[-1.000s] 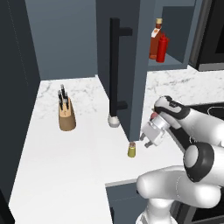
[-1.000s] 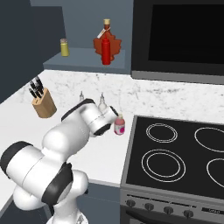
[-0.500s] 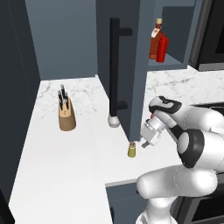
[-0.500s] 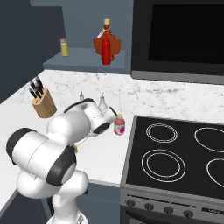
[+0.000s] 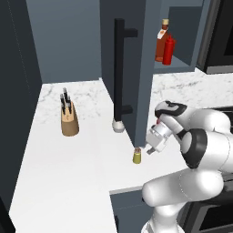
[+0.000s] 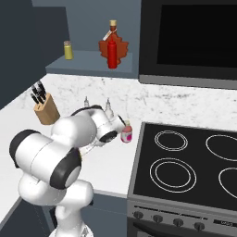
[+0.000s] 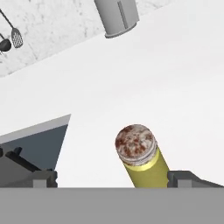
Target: Put the shaker and condiment bottle from the counter next to their counterparts in the cabinet.
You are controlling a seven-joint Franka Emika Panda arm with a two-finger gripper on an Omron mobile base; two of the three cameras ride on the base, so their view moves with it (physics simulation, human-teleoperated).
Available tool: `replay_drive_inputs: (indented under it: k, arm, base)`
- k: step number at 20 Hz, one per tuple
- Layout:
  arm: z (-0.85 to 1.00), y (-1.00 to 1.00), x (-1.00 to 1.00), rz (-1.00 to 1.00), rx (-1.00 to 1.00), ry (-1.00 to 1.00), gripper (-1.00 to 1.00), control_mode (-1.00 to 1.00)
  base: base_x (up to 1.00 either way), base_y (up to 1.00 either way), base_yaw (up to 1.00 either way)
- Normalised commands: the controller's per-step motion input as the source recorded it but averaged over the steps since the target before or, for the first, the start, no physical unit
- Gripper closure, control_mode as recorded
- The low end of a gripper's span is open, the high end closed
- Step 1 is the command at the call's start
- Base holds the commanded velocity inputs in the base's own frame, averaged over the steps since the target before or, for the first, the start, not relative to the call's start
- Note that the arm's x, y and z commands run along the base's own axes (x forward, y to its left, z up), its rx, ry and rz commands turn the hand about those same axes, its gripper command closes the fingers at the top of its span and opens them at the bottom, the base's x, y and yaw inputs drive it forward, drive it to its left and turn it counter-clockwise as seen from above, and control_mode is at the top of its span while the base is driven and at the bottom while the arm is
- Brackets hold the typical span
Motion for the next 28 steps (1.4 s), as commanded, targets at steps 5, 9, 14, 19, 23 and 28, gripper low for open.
replay_drive_inputs:
  k: [5,9,14,19,23,28]
  arm:
    - [-0.18,0.00,0.00,0.00,0.05,0.00,-1.00,-1.00]
    - [-0.11,0.00,0.00,-0.01,0.05,0.00,-1.00,-1.00]
    - [-0.11,0.07,0.05,-0.03,0.03,0.00,-1.00,-1.00]
    - [-0.12,0.14,0.08,-0.05,0.02,0.01,-1.00,-1.00]
    - [-0.05,0.09,0.03,-0.05,0.03,0.01,-1.00,-1.00]
    - [-0.03,0.06,0.04,-0.04,0.03,0.02,-1.00,-1.00]
  base:
    - [0.00,0.00,0.00]
    - [0.00,0.00,0.00]
    - [0.00,0.00,0.00]
    - [0.00,0.00,0.00]
    - [0.00,0.00,0.00]
    - [0.00,0.00,0.00]
